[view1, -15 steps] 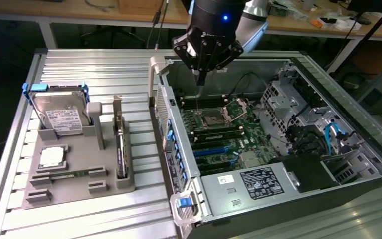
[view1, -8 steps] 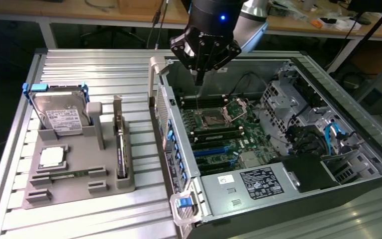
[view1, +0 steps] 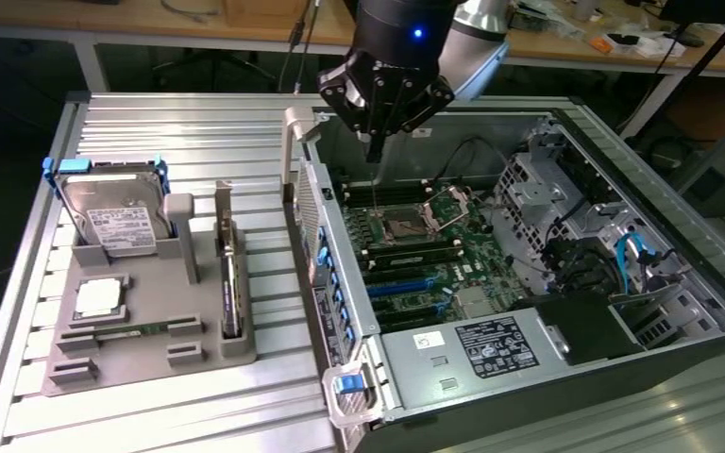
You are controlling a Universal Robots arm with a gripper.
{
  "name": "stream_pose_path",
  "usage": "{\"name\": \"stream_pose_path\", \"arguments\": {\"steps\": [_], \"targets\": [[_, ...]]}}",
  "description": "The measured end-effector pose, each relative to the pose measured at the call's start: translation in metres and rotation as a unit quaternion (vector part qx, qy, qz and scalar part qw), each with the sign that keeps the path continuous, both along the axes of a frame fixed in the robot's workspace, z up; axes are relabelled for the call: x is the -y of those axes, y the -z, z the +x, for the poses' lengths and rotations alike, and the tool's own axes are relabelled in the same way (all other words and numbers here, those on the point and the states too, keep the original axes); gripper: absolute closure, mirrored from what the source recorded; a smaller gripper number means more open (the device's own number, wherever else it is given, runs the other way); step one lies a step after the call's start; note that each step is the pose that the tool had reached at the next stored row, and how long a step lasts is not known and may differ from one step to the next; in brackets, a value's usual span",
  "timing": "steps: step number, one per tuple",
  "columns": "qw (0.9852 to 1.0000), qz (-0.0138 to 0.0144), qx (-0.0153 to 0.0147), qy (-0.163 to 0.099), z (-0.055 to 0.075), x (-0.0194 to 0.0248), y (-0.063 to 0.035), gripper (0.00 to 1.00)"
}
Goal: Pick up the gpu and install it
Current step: 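Reach for the gpu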
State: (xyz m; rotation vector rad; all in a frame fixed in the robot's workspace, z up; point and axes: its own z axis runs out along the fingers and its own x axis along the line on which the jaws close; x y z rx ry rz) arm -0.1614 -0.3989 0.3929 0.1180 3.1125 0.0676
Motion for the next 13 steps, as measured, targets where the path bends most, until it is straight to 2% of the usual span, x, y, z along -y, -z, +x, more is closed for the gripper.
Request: {"name": "stream_pose_path", "arguments": {"steps": [13], "targets": [[1.0000, 0.0000, 0.0000, 0.000, -0.0042, 0.0000, 0.0000, 0.89]]}}
